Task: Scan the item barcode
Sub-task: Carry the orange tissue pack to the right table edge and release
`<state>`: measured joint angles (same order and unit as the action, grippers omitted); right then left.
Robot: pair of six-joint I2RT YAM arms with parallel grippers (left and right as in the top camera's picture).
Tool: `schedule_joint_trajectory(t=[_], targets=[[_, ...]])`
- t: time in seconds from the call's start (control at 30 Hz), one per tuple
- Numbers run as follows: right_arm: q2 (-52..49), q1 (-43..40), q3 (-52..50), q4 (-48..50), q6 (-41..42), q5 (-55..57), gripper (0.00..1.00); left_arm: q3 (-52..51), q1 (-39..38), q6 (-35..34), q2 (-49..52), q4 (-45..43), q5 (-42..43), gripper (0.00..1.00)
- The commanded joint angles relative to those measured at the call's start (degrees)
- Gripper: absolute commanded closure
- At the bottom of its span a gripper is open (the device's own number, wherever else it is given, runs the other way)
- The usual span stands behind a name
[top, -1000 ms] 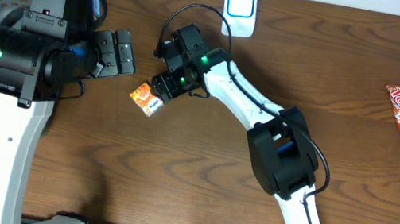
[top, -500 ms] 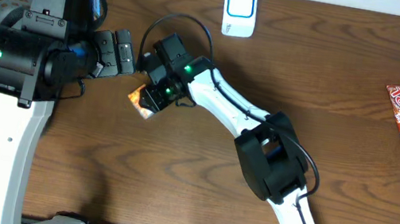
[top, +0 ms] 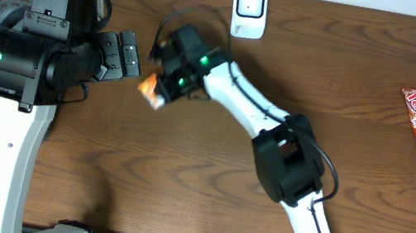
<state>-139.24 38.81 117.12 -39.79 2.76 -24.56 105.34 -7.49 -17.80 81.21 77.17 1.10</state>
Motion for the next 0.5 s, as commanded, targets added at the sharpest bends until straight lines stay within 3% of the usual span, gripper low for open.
schedule_joint_trajectory(t=[0.0, 0.13, 0.2, 0.47], targets=[[4.0, -4.0, 6.1, 0.3, -0.4, 17.0, 0.99, 0.3, 0.2, 0.0, 0.1, 0.2, -0.7, 0.02], [4.1, -5.0, 8.7, 3.1, -7.1, 48.2, 0.99, 0.3, 0.2, 0.0, 0.1, 0.2, -0.7, 0.02], [3.7, -5.4, 8.6, 5.9, -11.8, 57.6, 0.99, 0.3, 0.2, 0.0, 0.1, 0.2, -0.7, 0.02], [2.5, -6.6, 3.7, 21.0, -28.5, 64.0, 0.99, 0.3, 0.2, 0.0, 0.1, 0.2, -0.7, 0.02]])
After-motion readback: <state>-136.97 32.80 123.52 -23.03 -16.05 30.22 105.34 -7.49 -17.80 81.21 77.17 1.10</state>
